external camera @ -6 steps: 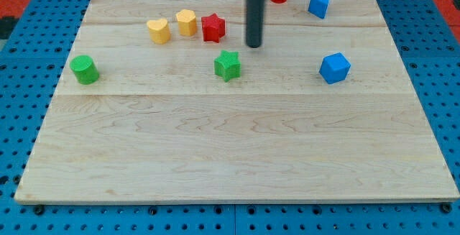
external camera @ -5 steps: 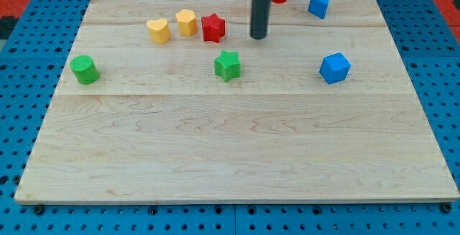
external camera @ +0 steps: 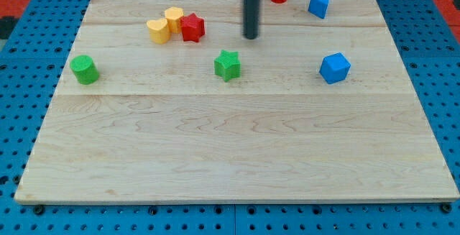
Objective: Move the red star into the yellow hexagon
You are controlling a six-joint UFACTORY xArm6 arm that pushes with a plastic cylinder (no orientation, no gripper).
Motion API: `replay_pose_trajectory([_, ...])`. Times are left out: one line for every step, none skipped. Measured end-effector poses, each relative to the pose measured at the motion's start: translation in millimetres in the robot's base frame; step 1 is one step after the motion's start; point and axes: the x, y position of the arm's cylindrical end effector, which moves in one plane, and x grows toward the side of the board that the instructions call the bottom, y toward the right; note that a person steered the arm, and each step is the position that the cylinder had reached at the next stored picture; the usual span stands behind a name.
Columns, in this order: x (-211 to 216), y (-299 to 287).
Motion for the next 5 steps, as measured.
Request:
replay_pose_trajectory([0, 164])
replay_pose_trajectory([-31, 260])
replay_pose_trajectory([-72, 246])
replay_pose_trajectory([-111, 222])
replay_pose_trajectory([-84, 167])
